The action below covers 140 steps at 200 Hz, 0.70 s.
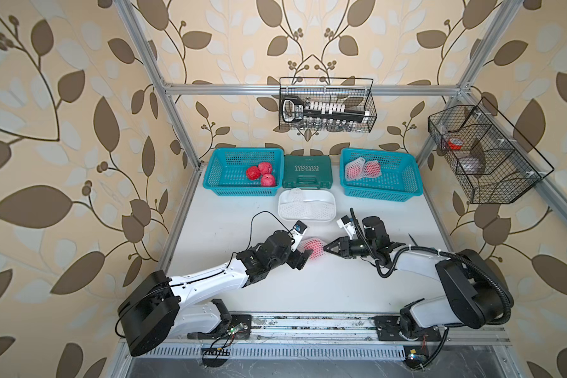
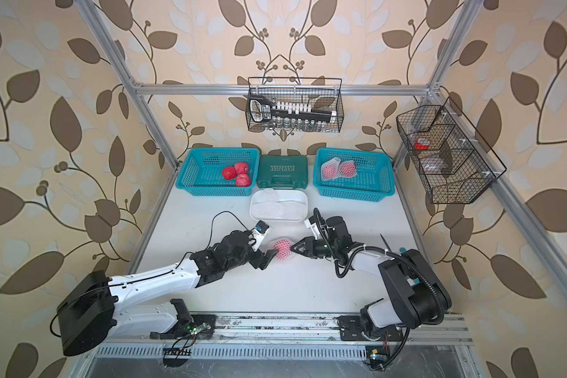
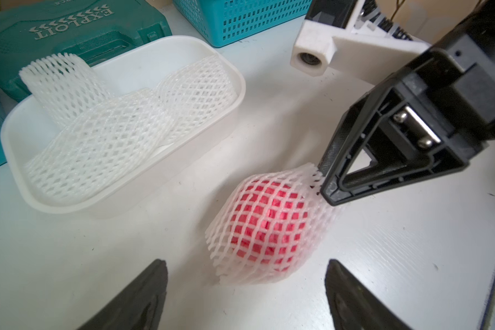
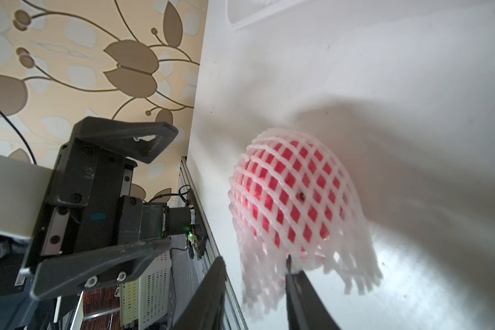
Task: Remove foam nets from apples
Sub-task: Remove the foam net from the apple.
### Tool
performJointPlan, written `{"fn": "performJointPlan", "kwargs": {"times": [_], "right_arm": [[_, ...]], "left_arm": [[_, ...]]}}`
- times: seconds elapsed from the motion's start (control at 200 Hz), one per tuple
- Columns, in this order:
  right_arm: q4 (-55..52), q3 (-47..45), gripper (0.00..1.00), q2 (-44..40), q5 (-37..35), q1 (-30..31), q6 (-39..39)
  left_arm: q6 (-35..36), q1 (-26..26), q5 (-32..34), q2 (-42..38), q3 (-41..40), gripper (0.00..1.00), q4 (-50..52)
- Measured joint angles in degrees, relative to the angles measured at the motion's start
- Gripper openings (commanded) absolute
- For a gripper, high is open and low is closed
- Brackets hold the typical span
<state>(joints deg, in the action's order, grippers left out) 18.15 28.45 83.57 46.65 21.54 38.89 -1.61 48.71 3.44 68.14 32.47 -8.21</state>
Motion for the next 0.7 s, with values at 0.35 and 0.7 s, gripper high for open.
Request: {"fn": "performJointPlan", "kwargs": {"times": [0.35, 0.7], "right_arm": [[-5.7, 2.1, 0.17, 0.1, -3.2, 0.1, -2.2], [-17.5, 9.4, 0.09, -2.9, -8.3, 2.5, -8.3]], "left_arm": [[0.0, 0.0, 1.1, -1.9, -1.3, 0.88, 0.3], [0.0, 0.0, 5.3, -5.3, -1.9, 0.9, 1.1]]}}
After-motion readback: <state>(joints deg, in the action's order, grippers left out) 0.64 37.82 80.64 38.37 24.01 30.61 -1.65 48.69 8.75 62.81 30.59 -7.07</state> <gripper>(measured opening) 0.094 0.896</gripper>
